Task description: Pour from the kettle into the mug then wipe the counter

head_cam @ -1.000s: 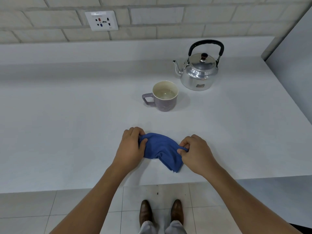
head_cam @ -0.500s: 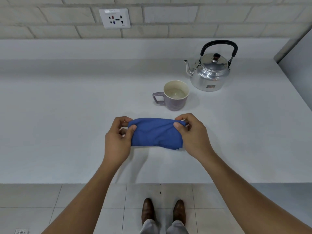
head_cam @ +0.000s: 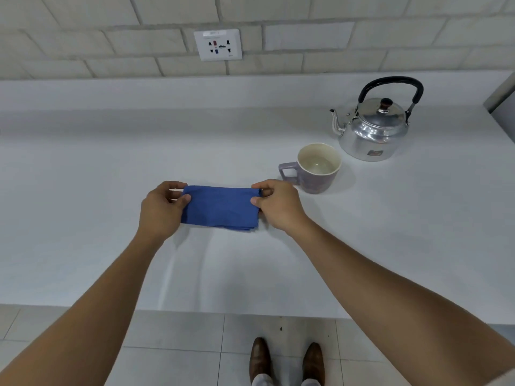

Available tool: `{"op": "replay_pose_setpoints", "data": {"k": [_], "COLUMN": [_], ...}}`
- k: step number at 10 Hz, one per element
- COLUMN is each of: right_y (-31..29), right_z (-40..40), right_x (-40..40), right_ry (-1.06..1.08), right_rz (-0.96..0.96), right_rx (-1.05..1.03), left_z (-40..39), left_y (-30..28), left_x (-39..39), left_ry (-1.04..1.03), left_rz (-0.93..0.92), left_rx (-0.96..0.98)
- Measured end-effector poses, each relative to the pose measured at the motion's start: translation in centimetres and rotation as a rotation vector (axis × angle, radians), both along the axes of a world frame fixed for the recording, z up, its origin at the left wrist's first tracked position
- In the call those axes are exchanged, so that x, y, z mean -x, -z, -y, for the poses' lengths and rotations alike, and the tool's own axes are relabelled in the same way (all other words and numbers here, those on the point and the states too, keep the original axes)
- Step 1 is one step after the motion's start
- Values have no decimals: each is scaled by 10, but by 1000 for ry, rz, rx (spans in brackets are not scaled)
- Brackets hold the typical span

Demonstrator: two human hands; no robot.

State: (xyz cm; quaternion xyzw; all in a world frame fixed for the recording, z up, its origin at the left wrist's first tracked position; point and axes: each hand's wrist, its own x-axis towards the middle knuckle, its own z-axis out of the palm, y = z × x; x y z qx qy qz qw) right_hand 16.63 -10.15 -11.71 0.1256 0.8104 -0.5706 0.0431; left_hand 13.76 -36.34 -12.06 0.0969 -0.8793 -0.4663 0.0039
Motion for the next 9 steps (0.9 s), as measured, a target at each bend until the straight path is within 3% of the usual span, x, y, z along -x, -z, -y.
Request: {"op": "replay_pose_setpoints", "data": {"k": [3, 5, 7, 9], "right_y": [13, 16, 13, -13], "right_z": [21, 20, 20, 4], "right_x": [12, 8, -1, -23], "right_ry": [-12, -53, -32, -16], "right_rz": [-9, -138, -179, -294], "right_rx": [-237, -404, -434, -412], "left_z": [17, 20, 19, -4], "left_y": [18, 19, 7, -19], "left_x": [12, 8, 0, -16], "left_ry": [69, 95, 167, 394], "left_rz": [30, -36, -174, -270], "left_rx": [243, 301, 338, 268]}}
